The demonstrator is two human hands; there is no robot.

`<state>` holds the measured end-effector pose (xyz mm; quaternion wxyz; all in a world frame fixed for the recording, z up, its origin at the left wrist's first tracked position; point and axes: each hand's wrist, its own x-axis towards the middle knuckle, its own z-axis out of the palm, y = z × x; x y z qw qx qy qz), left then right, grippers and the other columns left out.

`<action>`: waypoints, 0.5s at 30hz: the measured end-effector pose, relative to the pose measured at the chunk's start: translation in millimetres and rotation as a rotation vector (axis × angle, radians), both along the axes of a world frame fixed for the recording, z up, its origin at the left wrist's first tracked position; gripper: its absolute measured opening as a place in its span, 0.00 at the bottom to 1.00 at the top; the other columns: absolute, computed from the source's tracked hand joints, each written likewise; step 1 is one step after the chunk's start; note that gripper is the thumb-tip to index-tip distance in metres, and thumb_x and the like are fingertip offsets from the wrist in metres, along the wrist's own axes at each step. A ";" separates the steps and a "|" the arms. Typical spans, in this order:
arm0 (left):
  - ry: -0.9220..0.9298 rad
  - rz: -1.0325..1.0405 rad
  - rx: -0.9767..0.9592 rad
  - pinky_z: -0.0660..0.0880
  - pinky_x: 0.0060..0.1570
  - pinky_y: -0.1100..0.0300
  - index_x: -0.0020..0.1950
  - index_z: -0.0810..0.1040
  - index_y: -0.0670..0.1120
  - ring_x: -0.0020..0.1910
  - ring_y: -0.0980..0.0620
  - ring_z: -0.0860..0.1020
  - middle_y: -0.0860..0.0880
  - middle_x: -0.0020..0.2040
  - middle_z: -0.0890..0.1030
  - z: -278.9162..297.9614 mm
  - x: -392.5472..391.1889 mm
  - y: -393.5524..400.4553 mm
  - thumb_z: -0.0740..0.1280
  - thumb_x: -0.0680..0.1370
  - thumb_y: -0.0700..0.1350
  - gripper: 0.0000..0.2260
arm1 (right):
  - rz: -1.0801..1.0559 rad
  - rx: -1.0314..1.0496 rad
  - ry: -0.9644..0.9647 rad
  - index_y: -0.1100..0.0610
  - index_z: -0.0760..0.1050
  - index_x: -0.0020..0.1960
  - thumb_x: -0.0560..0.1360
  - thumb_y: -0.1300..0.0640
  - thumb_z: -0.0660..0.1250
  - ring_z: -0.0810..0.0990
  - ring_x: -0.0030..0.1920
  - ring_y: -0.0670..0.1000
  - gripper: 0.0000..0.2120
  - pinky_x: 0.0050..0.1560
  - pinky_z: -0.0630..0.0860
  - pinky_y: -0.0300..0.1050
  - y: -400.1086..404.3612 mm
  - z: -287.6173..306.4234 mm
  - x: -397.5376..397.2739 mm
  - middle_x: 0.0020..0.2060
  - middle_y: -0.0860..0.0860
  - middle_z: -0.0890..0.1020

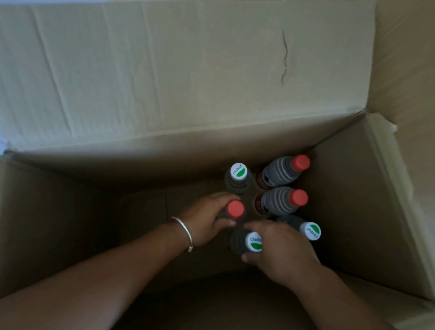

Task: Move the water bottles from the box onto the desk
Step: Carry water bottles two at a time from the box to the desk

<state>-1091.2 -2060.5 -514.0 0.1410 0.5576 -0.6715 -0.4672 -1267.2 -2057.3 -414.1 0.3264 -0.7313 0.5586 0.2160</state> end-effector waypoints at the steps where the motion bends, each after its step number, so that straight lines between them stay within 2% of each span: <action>1: 0.015 0.005 -0.001 0.65 0.66 0.63 0.71 0.73 0.46 0.66 0.49 0.73 0.47 0.67 0.76 5.1 3.5 1.4 0.72 0.76 0.45 0.24 | -0.032 0.000 -0.017 0.44 0.68 0.72 0.73 0.45 0.72 0.73 0.66 0.49 0.30 0.66 0.71 0.47 1.2 5.5 0.5 0.67 0.45 0.75; 4: 0.058 0.011 -0.014 0.71 0.65 0.51 0.68 0.74 0.46 0.63 0.49 0.75 0.46 0.64 0.78 23.0 14.0 3.5 0.71 0.75 0.49 0.22 | -0.141 -0.013 -0.092 0.45 0.71 0.70 0.71 0.44 0.74 0.76 0.62 0.47 0.29 0.63 0.73 0.45 4.8 23.7 2.0 0.62 0.45 0.78; 7: 0.112 0.012 -0.037 0.72 0.64 0.50 0.68 0.74 0.47 0.61 0.50 0.75 0.48 0.63 0.76 55.0 24.9 1.8 0.68 0.77 0.51 0.21 | -0.271 -0.018 -0.206 0.45 0.77 0.62 0.69 0.46 0.76 0.80 0.52 0.42 0.22 0.56 0.78 0.44 6.4 48.8 2.3 0.52 0.42 0.82; 10: 0.181 0.024 -0.036 0.73 0.63 0.50 0.68 0.72 0.52 0.60 0.53 0.75 0.53 0.60 0.73 93.7 33.6 -1.9 0.66 0.80 0.50 0.17 | -0.414 -0.029 -0.340 0.46 0.81 0.49 0.68 0.49 0.78 0.82 0.42 0.39 0.11 0.45 0.80 0.41 5.5 78.2 2.2 0.40 0.42 0.84; 12: 0.231 0.052 -0.071 0.73 0.62 0.50 0.66 0.72 0.55 0.58 0.55 0.75 0.52 0.57 0.74 123.0 37.9 -3.6 0.65 0.79 0.52 0.15 | -0.487 -0.049 -0.444 0.49 0.82 0.44 0.69 0.52 0.77 0.82 0.40 0.40 0.06 0.41 0.78 0.41 5.1 100.0 3.3 0.38 0.43 0.85; 15: 0.349 0.124 -0.131 0.74 0.59 0.48 0.59 0.73 0.60 0.55 0.51 0.77 0.50 0.52 0.76 166.4 41.6 -3.7 0.63 0.77 0.59 0.12 | -0.575 -0.097 -0.589 0.49 0.83 0.46 0.71 0.54 0.75 0.83 0.43 0.41 0.04 0.44 0.77 0.40 3.7 132.8 9.1 0.40 0.42 0.86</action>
